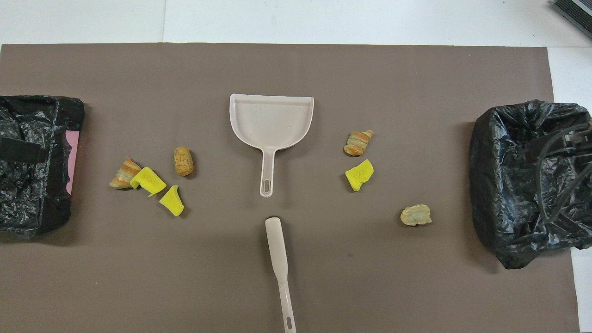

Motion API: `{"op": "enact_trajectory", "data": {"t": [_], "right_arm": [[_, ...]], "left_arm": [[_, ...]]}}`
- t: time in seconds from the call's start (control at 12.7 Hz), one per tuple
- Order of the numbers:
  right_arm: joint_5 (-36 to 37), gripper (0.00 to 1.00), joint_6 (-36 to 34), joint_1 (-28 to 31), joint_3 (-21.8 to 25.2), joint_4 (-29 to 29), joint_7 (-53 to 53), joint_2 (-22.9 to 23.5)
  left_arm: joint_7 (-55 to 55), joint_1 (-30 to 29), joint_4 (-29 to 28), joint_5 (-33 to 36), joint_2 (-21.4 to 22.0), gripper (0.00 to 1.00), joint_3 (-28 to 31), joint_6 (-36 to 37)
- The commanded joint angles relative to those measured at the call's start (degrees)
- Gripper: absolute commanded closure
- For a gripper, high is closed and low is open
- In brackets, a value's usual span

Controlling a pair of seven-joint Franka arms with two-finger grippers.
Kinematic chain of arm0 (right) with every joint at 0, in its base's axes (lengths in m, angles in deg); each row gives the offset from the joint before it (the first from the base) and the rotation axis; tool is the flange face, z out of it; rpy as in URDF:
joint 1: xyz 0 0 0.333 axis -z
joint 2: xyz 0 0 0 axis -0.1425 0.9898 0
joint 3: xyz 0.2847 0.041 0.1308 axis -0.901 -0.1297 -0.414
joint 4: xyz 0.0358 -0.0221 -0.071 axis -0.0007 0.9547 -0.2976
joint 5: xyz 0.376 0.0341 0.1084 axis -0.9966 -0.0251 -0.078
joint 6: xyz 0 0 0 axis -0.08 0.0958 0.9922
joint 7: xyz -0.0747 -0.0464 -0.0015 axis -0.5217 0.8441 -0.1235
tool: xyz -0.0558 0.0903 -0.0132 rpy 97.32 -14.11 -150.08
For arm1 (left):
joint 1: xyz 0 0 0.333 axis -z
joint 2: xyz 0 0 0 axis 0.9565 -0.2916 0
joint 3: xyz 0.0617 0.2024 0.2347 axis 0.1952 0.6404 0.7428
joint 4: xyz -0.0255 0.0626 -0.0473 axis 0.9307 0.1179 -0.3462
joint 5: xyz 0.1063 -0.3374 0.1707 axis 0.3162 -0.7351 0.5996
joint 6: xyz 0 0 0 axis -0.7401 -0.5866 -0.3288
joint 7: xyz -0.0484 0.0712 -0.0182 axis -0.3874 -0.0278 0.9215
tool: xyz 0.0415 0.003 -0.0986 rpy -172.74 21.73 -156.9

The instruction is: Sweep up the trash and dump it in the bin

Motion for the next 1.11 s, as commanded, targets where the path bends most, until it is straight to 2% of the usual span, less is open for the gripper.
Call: {"op": "enact_trajectory", "data": {"t": [0.0, 0.55, 1.03], "right_arm": [[-0.9, 0.0, -0.3, -0.1, -0.3, -1.2, 1.8, 0.9], [-0.7, 0.0, -0.8, 1.6, -0.2, -0.1, 3.9, -0.3], [-1.4, 0.0, -0.2, -0.4, -1.1, 0.1, 2.7, 0.0]], "left_arm": [[-0.5, -1.2, 1.2, 0.2, -0.3, 0.0, -0.3, 1.2], [-0.5, -1.2, 1.2, 0.2, -0.3, 0.0, -0.3, 1.2], [-0.5, -1.2, 1.2, 0.2, -0.3, 0.0, -0.3, 1.3]]}}
